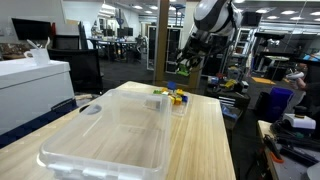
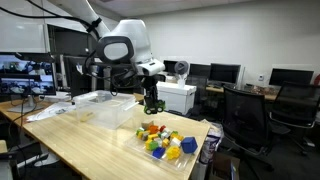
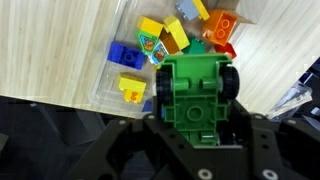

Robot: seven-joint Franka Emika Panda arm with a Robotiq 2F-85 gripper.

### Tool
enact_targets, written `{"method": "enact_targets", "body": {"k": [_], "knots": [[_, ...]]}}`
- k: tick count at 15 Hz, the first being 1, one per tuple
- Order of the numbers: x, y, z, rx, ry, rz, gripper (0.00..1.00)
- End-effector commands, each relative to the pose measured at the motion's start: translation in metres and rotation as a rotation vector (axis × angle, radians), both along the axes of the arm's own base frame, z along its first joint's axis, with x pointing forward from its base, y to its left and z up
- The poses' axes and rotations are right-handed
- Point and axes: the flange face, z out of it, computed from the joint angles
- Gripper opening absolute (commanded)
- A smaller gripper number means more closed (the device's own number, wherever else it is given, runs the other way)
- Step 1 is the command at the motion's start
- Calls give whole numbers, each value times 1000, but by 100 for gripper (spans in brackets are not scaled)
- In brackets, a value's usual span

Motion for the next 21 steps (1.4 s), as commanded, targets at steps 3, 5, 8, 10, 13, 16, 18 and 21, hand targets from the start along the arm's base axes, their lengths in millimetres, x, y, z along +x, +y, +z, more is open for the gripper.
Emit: {"method": "enact_targets", "body": {"k": [3,5,8,10,13,16,18,21], "knots": [[17,20,-52,72,61,2,38],[21,33,-70,103,84,-1,38],[22,48,-75,122,80,2,98],[18,52,-71,125,60,-6,100],[10,57,-51,123,1,-28,100],[-3,93,12,75,-69,57,100],[-6,153,54,-4,-93,237,100],[-4,296,65,-46,-52,566,100]]}}
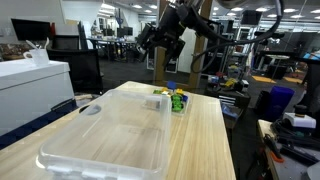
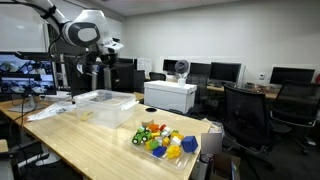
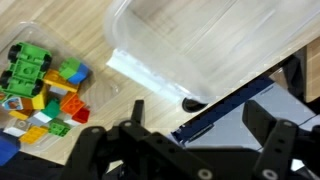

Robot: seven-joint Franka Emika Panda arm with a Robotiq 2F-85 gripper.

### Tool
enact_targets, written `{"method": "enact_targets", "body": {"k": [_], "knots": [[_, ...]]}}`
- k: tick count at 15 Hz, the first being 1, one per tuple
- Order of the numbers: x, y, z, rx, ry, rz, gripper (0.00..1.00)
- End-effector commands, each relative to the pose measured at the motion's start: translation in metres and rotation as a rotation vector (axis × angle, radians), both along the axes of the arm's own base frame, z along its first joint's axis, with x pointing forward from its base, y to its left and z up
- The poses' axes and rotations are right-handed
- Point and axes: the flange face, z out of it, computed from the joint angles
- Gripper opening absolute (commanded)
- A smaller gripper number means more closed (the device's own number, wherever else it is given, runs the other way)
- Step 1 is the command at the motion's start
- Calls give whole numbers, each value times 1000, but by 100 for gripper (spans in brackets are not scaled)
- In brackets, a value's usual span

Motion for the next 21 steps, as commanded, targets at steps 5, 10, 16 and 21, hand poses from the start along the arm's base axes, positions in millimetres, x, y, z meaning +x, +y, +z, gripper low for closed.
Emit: {"method": "enact_targets", "body": {"k": [5,10,16,21], "knots": [[-64,217,-115,-102,253,580,100],[-83,216,-102,-198,256,737,100],[-69,179,-60,-221,168,658,100],[-42,152,-96,-203,207,622,100]]}}
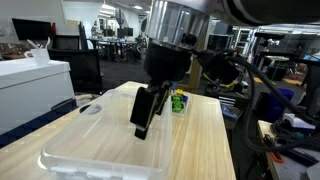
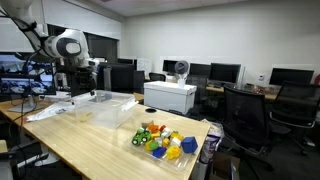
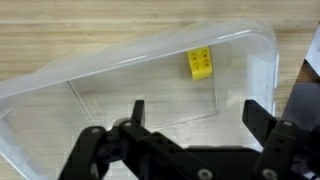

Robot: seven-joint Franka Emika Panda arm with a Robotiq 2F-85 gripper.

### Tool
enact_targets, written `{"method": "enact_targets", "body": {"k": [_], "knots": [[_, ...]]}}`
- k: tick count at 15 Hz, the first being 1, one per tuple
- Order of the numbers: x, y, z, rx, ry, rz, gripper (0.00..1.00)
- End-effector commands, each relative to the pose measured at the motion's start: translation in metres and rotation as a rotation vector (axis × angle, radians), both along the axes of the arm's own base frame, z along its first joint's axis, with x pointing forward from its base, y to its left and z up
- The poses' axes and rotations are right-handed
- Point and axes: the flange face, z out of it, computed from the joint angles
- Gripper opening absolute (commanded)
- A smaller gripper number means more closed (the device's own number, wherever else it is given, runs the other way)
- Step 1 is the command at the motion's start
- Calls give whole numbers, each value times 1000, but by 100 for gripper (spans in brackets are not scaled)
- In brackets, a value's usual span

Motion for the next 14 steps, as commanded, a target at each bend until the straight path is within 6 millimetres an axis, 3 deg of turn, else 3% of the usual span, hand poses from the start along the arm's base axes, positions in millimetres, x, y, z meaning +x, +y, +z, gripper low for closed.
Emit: {"method": "enact_targets", "body": {"k": [1,3,6,14], "knots": [[12,-17,-26,-19,20,7,100],[19,-32,-49,-35,45,-9,100],[26,-36,-68,-55,74,10,100],[22,1,-94,-53,121,163,100]]}}
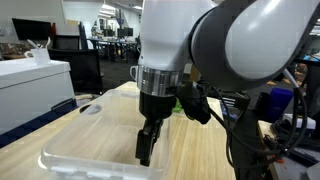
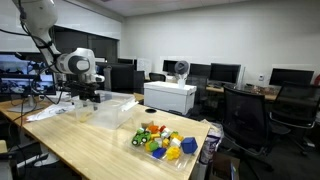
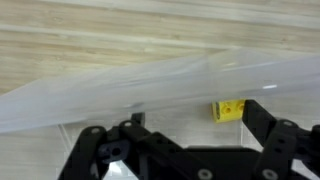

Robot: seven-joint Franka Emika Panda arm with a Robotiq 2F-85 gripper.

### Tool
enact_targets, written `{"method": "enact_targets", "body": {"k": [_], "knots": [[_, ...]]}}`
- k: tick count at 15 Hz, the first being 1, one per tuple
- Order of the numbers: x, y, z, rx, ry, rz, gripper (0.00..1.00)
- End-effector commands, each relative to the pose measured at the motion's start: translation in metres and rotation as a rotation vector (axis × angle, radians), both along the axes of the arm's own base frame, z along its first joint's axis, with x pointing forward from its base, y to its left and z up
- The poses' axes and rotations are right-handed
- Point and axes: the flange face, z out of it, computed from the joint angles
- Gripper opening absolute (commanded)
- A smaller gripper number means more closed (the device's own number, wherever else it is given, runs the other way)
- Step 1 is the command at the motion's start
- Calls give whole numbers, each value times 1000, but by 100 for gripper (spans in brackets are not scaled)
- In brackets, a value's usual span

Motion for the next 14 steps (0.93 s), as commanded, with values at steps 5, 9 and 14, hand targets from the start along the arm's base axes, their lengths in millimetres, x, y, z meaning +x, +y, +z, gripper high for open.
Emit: {"method": "enact_targets", "body": {"k": [5,9,14], "knots": [[-1,15,-16,5,16,110,100],[-1,13,-23,15,27,121,100],[1,13,-35,23,40,126,100]]}}
